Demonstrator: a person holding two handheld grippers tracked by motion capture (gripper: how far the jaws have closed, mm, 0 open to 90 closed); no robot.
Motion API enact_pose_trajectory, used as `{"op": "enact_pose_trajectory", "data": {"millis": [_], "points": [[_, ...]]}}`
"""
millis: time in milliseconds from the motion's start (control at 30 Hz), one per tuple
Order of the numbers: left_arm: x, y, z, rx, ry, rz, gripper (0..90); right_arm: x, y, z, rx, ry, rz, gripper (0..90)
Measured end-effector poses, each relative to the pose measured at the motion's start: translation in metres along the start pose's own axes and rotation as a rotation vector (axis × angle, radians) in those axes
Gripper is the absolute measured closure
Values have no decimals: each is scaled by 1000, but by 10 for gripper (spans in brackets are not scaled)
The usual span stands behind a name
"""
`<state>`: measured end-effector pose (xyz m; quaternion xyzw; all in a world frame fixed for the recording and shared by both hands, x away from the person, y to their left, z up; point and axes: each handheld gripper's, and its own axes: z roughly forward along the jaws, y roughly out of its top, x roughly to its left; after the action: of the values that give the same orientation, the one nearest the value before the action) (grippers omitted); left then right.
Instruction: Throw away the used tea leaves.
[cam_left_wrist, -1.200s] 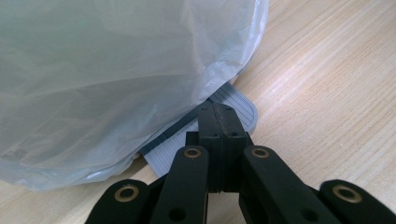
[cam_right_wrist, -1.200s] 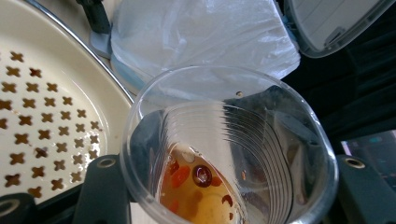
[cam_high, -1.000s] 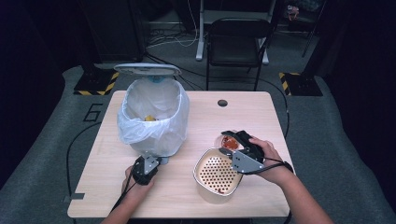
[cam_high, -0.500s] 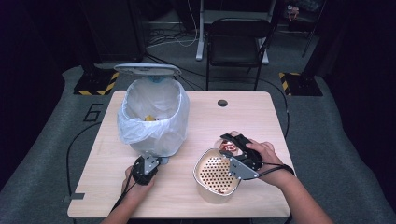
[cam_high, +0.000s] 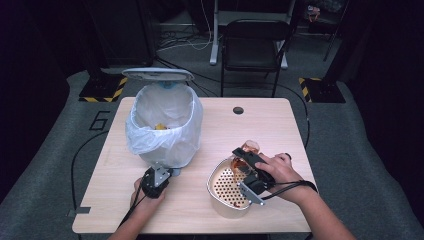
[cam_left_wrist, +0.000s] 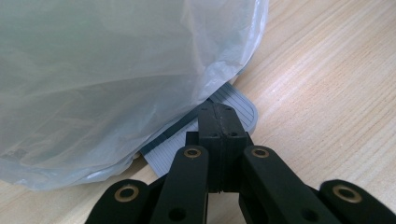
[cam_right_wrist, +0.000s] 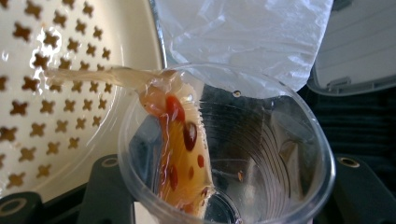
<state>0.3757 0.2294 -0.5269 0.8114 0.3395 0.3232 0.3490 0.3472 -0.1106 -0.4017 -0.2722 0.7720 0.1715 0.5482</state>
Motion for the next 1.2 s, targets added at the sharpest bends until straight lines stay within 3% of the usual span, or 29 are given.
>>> {"op": "enact_pose_trajectory", "data": {"millis": [33, 67, 167, 333, 367, 433, 500, 667, 700, 867, 900, 1200], "points": [[0, 0, 0, 1, -2, -2, 900, 1, 3, 0, 12, -11, -43, 420], [-1, 0, 0, -1, -14, -22, 900, 1, 3, 0, 12, -11, -43, 420], [-2, 0, 1, -7, -14, -30, 900, 4, 7, 1, 34, -30, -127, 421], [-2, -1, 1, -4, -21, -39, 900, 5, 9, 1, 62, -43, -199, 423], [-2, -1, 1, -4, -21, -39, 900, 5, 10, 1, 76, -50, -263, 424], [-2, -1, 1, 0, -22, -33, 900, 8, 10, 2, 81, -54, -270, 424], [-2, -1, 1, 1, -21, -32, 900, 9, 10, 2, 104, -63, -321, 424], [-2, -1, 1, 1, -21, -33, 900, 14, 11, 2, 130, -96, -374, 425], [-2, -1, 1, 1, -22, -33, 900, 17, 11, 3, 155, -61, -448, 426], [-2, -1, 1, 2, -21, -30, 900, 18, 11, 2, 151, -94, -470, 426], [-2, -1, 0, 4, -22, -28, 900, 21, 12, 2, 145, -125, -447, 426], [-2, -1, 1, 1, -22, -33, 900, 22, 9, 3, 149, -108, -456, 425]]}}
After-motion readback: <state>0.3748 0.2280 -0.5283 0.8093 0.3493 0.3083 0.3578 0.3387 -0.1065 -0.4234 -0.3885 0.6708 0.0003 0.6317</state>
